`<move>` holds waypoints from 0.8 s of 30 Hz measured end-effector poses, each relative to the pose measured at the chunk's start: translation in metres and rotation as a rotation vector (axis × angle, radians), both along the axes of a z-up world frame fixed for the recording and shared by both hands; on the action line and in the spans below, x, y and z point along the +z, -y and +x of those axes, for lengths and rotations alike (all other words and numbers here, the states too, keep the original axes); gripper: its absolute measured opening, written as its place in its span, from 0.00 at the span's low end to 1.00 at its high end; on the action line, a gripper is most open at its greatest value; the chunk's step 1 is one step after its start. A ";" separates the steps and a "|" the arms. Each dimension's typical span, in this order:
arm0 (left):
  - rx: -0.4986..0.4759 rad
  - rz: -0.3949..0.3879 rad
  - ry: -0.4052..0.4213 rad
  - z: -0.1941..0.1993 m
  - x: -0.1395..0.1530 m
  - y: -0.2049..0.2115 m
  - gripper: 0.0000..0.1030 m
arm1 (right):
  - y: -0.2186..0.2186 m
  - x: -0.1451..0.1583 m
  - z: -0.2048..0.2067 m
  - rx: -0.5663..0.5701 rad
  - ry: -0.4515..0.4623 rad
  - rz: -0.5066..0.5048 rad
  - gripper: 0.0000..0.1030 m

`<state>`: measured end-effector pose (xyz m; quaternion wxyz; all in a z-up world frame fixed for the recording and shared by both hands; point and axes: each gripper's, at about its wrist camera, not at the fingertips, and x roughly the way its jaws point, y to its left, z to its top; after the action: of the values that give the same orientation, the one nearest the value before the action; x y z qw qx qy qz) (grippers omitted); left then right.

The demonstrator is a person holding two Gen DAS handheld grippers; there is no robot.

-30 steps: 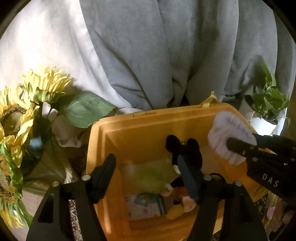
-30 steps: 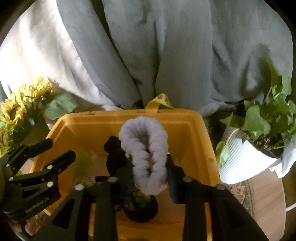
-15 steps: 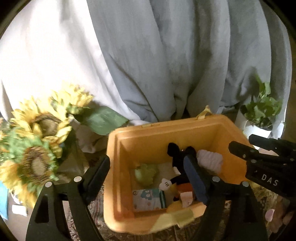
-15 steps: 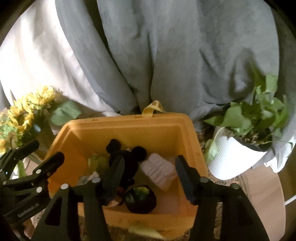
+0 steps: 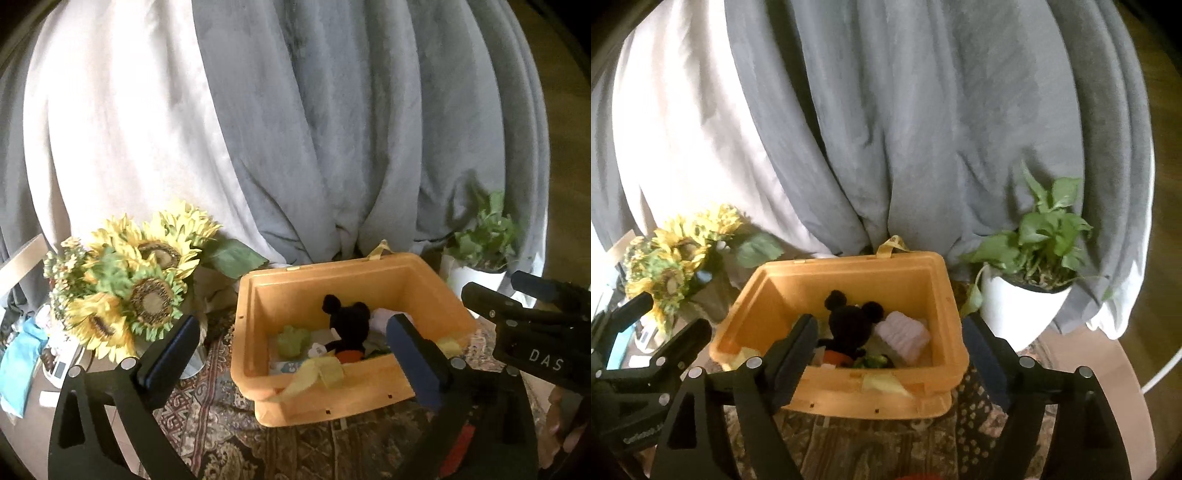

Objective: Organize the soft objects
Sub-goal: 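Withdraw both open grippers from the crate toward the table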

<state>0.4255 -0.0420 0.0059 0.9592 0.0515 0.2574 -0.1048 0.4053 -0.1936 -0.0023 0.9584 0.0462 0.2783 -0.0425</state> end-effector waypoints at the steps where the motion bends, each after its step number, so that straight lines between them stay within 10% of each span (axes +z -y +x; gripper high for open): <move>1: -0.001 -0.003 0.002 -0.005 0.001 -0.001 1.00 | 0.000 0.001 -0.007 -0.005 0.007 0.003 0.79; 24: -0.007 -0.004 0.101 -0.127 -0.001 -0.005 1.00 | -0.006 0.000 -0.135 -0.027 0.135 -0.007 0.84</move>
<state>0.2989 -0.0371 0.0048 0.9707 0.0558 0.2082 -0.1059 0.2702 -0.1873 -0.0024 0.9745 0.0494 0.2123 -0.0531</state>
